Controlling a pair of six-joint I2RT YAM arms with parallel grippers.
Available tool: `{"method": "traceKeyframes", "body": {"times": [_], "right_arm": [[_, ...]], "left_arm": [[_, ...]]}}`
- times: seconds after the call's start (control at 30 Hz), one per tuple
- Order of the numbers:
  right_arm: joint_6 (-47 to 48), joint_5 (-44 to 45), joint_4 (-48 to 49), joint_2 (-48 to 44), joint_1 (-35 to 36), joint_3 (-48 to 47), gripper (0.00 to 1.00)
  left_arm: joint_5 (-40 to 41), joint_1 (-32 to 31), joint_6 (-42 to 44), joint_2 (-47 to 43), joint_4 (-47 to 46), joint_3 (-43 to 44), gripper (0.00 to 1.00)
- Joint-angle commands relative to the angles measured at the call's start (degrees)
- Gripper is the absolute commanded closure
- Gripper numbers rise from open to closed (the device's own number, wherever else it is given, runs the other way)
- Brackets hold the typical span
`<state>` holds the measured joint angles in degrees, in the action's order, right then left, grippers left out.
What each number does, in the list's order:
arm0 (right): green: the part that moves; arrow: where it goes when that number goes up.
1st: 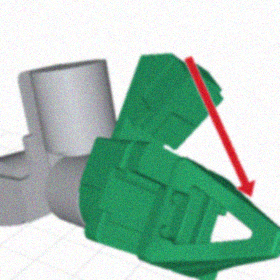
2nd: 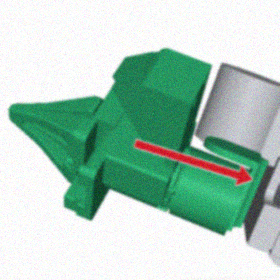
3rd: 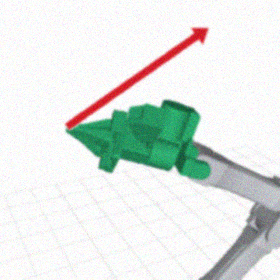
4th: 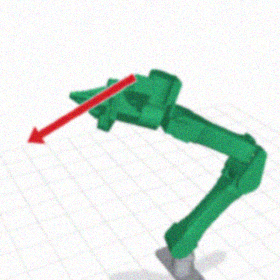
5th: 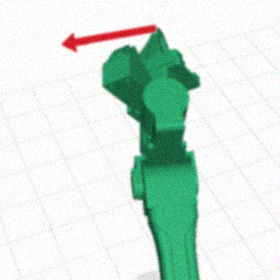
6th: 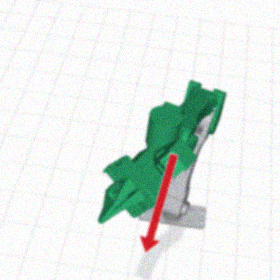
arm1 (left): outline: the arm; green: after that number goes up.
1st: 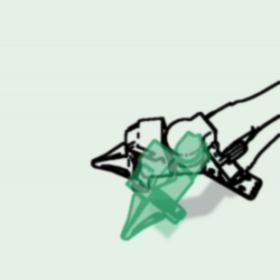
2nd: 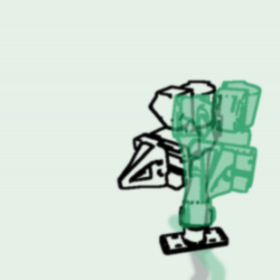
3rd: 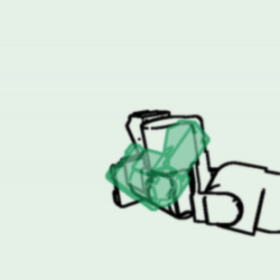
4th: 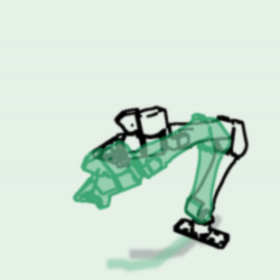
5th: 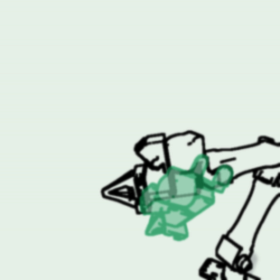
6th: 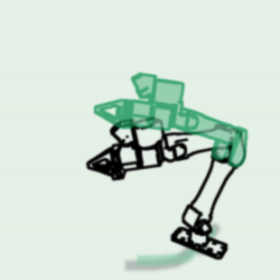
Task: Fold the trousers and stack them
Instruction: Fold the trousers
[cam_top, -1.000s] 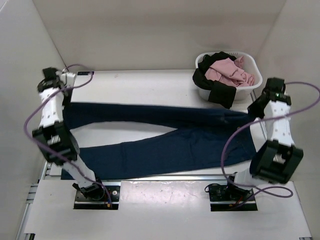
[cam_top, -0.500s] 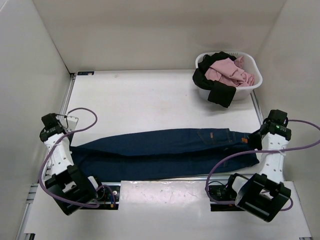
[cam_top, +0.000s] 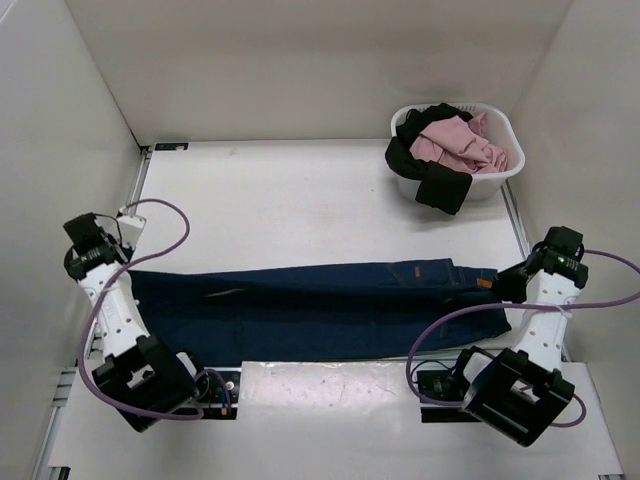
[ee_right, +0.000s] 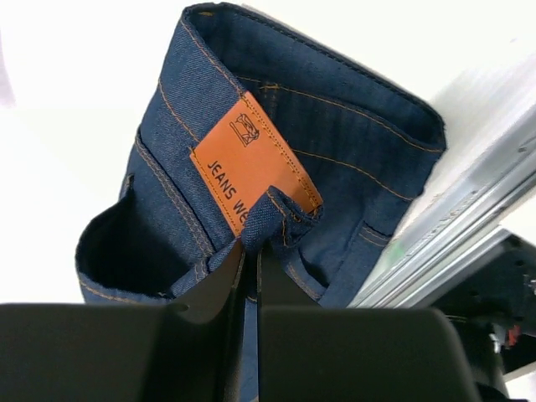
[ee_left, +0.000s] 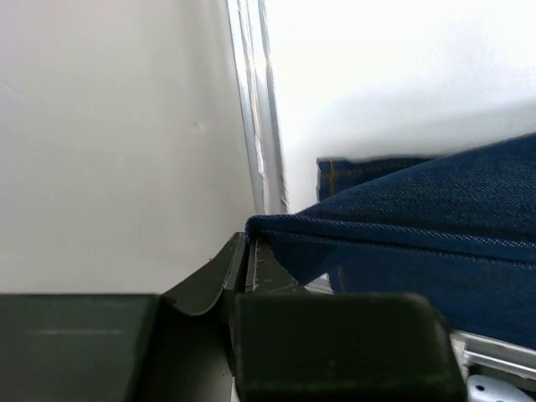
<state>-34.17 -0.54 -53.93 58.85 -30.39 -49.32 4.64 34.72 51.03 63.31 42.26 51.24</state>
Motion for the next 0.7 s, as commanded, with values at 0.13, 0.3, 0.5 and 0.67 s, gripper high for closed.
{"method": "traceKeyframes", "body": {"times": [0.13,0.3,0.5,0.67], "right_arm": [[-2.7,-5.2,3.1,2.8,-0.4,-4.7,1.0],[-1.4,-1.9,-0.6,-1.4,-0.4,-3.8,1.0],[-3.4,0.3,-3.9,-7.4,-0.4,7.6,1.0],[-4.5,4.6,-6.5,-9.4,-0.4,10.8,1.0]], "left_arm": [[-4.0,0.6,0.1,7.0,-4.5,15.9,0.86],[-0.7,0.6,6.4,1.2,-4.5,6.1,0.86],[6.2,3.9,8.2,-3.8,-1.6,-6.9,0.86],[10.2,5.2,9.5,-5.0,-0.3,-11.5,0.86]]}}
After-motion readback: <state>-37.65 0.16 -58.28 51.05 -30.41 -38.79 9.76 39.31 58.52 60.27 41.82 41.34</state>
